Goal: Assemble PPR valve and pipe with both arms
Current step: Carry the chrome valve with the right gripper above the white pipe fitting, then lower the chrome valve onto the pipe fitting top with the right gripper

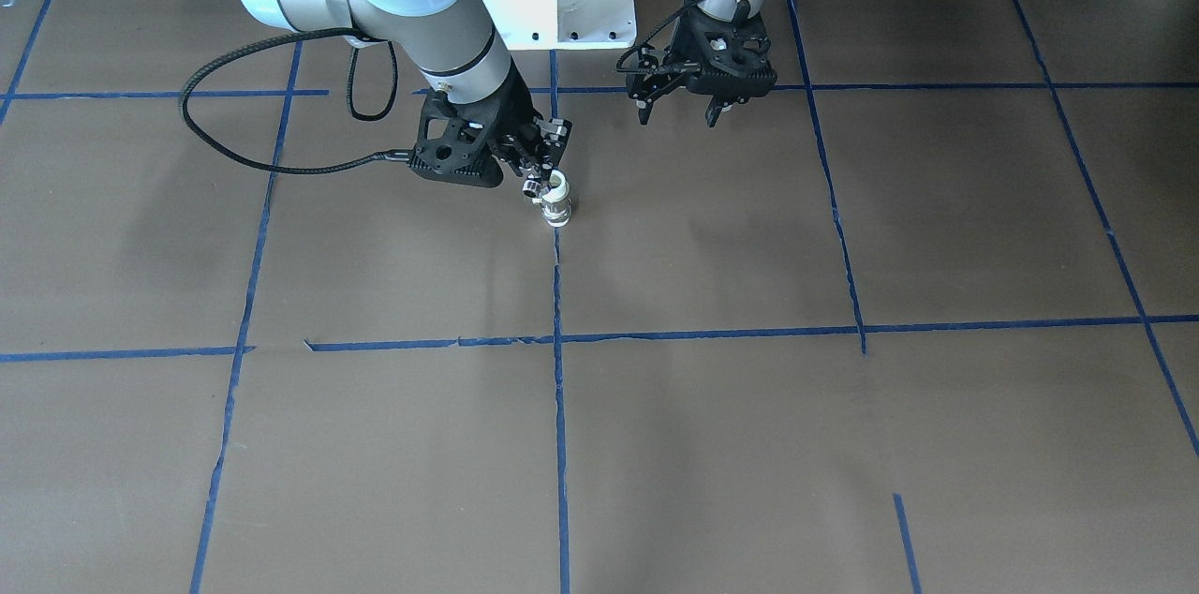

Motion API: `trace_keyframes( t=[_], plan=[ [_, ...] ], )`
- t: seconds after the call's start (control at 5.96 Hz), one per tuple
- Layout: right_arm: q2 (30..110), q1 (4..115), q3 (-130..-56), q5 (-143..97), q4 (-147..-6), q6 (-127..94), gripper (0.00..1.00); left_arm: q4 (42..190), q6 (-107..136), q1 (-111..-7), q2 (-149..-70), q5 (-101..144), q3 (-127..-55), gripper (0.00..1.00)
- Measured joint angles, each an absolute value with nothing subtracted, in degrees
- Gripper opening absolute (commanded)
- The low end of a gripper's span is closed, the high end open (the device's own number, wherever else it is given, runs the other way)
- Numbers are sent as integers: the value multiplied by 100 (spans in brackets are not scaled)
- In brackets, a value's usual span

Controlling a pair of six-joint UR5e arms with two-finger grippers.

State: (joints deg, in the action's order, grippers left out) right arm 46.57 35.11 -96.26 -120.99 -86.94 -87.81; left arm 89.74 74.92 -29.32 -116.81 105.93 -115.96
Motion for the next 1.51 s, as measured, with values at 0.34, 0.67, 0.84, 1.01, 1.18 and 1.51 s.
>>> trace_keyframes(
  t=[0.34,0.67,0.84,1.01,1.18,1.51],
  plan=[
    [4655,3379,-9575,-11994,-8698,-8789,0,8974,7489,-2921,-11681,10599,-11585,90],
    [4644,3333,-9517,-11942,-8693,-8789,0,8980,7488,-2918,-11681,10599,-11580,90],
    [4641,3303,-9513,-11934,-8693,-8789,0,8982,7488,-2914,-11681,10600,-11578,90],
    [4643,3277,-9510,-11929,-8695,-8789,0,8985,7488,-2914,-11681,10600,-11576,90],
    [4650,3257,-9510,-11927,-8699,-8789,1,8989,7488,-2916,-11681,10600,-11575,90],
    [4658,3233,-9510,-11927,-8696,-8789,22,8991,7488,-2918,-11681,10600,-11575,90]
  ],
)
